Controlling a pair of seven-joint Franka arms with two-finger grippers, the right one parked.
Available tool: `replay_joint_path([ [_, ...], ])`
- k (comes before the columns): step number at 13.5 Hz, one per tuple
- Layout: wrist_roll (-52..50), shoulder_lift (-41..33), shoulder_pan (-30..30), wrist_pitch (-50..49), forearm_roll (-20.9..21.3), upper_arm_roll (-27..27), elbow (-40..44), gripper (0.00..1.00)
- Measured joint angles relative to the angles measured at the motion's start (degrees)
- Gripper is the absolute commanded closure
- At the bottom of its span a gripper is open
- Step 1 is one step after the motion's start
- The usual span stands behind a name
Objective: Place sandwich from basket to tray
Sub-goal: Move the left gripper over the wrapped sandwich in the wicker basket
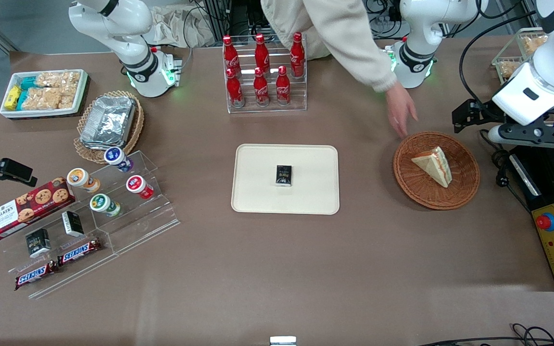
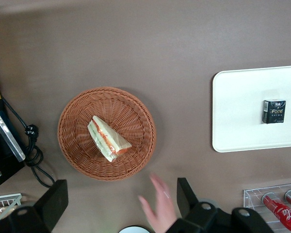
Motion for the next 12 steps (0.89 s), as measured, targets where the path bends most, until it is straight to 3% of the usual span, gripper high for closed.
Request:
replay_joint_path([
  [10, -0.1, 0.9, 0.9, -1.0, 0.0, 0.4, 0.0, 0.0],
  [12, -4.4, 0.9, 1.2, -1.0, 0.0, 0.5, 0.0, 0.0],
])
